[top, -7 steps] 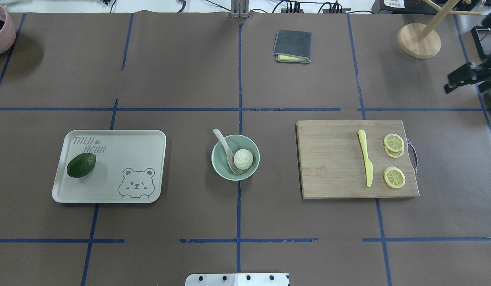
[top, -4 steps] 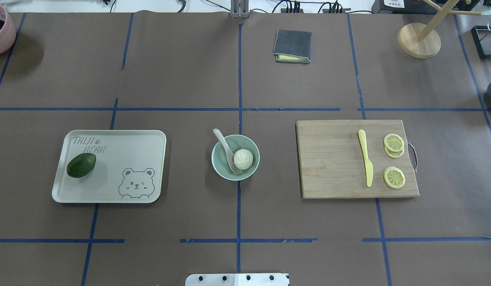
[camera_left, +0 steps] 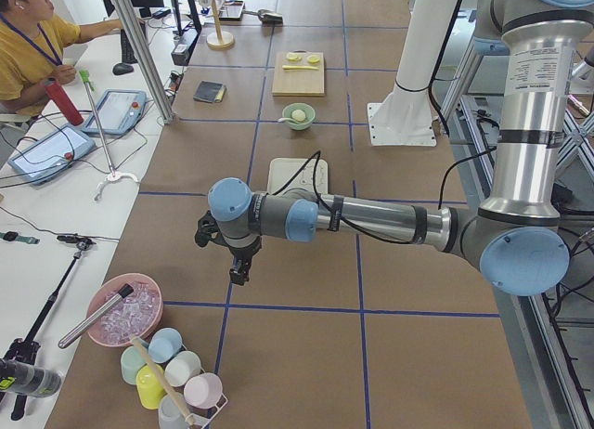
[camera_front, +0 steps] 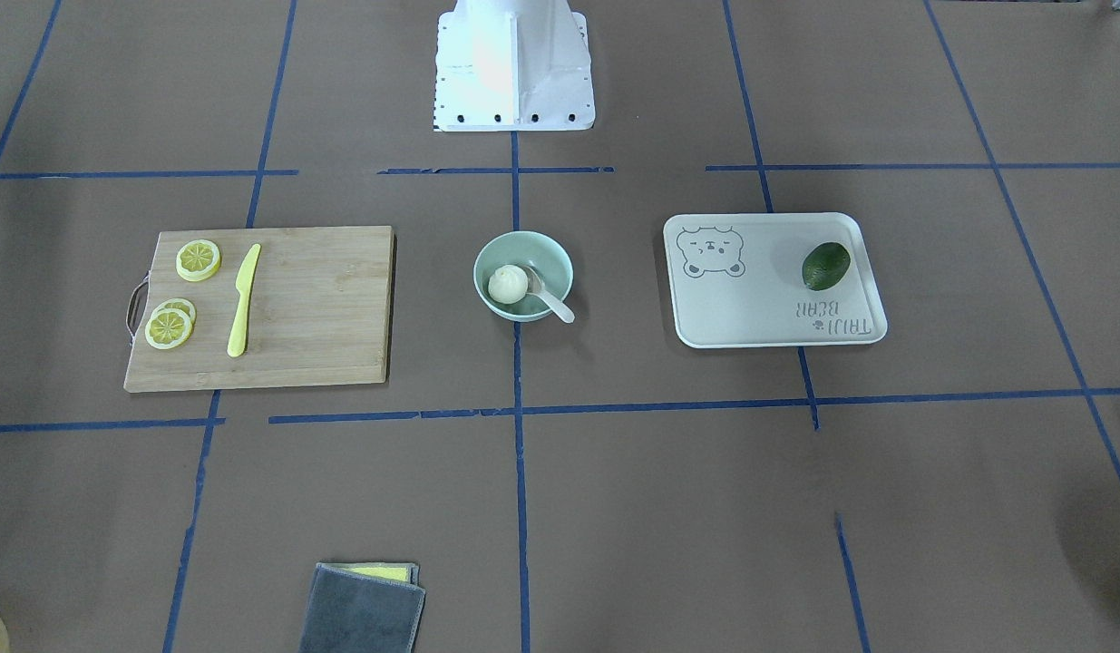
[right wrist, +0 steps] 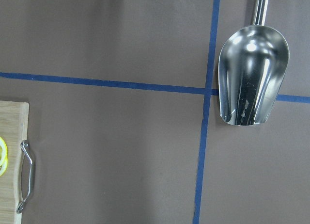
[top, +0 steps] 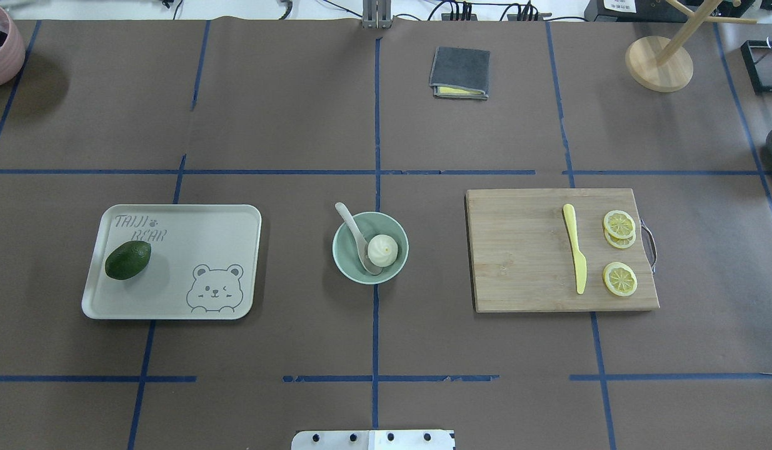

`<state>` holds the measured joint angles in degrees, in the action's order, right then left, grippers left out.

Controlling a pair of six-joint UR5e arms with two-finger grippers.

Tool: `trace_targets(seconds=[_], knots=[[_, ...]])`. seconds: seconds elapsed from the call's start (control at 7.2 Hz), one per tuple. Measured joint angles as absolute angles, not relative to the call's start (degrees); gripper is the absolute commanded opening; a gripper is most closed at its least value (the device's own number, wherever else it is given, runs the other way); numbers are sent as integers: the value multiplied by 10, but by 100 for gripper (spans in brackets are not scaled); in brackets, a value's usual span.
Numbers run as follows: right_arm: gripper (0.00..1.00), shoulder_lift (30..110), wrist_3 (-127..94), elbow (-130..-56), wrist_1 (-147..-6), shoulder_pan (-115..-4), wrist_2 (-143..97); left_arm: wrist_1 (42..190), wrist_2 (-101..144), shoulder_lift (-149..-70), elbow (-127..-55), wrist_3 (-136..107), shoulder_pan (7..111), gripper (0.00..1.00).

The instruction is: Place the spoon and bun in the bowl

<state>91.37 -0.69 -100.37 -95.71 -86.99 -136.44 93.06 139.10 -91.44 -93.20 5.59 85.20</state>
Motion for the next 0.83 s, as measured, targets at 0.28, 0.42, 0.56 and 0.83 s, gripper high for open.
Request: trace_targets(seconds=[0.28,0.42,0.56,0.83], knots=[[100,909,-6,-1007,-956,-870,-1364,965,1392,-915,-905,58,859,100],[100,908,-6,-1007,-956,-870,-1362,969,1391,-911,-898,59,863,100],[100,907,-6,-1008,-955,-869,-1362,969,1387,-906,-892,60,865,100],[100,910,-6,-1016,-955,-867,-1362,968,1384,-881,-905,60,865,100]])
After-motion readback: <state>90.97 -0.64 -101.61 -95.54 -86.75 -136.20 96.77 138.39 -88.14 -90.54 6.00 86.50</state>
